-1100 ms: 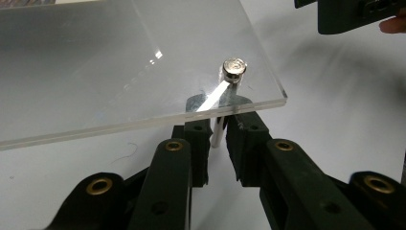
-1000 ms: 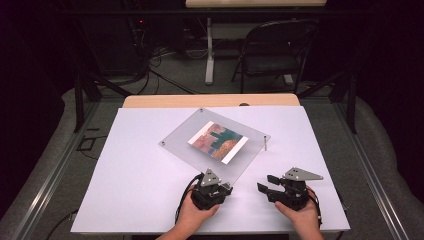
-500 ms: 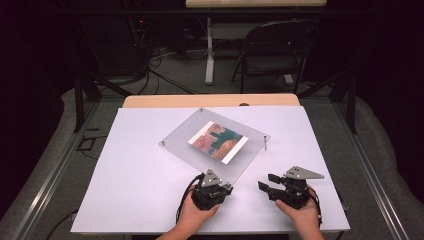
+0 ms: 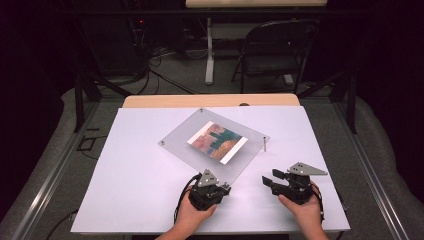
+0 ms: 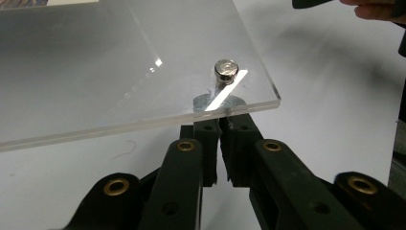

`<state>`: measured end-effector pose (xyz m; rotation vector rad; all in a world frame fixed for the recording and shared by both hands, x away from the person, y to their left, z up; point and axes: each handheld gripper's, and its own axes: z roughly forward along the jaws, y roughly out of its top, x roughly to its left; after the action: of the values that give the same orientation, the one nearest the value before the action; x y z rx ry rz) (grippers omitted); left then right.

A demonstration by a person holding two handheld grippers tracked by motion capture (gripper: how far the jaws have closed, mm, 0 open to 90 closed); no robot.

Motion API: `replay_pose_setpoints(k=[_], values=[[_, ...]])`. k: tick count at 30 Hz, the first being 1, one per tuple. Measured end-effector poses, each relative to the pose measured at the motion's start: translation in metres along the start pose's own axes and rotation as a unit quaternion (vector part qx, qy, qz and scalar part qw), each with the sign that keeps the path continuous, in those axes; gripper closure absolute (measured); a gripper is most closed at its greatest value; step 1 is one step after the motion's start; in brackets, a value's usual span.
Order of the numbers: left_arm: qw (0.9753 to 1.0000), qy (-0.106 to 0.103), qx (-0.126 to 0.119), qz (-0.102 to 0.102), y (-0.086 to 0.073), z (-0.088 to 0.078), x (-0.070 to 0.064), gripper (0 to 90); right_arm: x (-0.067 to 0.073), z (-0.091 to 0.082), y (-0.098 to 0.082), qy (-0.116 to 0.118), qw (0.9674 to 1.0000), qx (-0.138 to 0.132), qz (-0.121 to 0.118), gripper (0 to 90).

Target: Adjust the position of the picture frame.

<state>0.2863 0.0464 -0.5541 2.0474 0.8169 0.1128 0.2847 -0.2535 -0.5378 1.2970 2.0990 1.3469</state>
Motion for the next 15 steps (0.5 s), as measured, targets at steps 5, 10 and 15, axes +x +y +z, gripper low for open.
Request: replay_pose_setpoints(k=[5,10,15], values=[[0.9998,0.013,0.001,-0.012,-0.006,-0.013,0.003,85.4,-0.006,0.005,0.007,-0.021,0.9996,-0.009,-0.018,49.1],[0.9995,0.022,0.008,-0.023,-0.011,-0.026,0.007,85.4,-0.008,0.016,0.017,-0.031,0.999,-0.001,-0.032,55.0],[0.999,0.028,0.014,-0.031,-0.017,-0.038,0.013,85.4,-0.009,0.03,0.027,-0.028,0.9982,0.008,-0.052,59.4]])
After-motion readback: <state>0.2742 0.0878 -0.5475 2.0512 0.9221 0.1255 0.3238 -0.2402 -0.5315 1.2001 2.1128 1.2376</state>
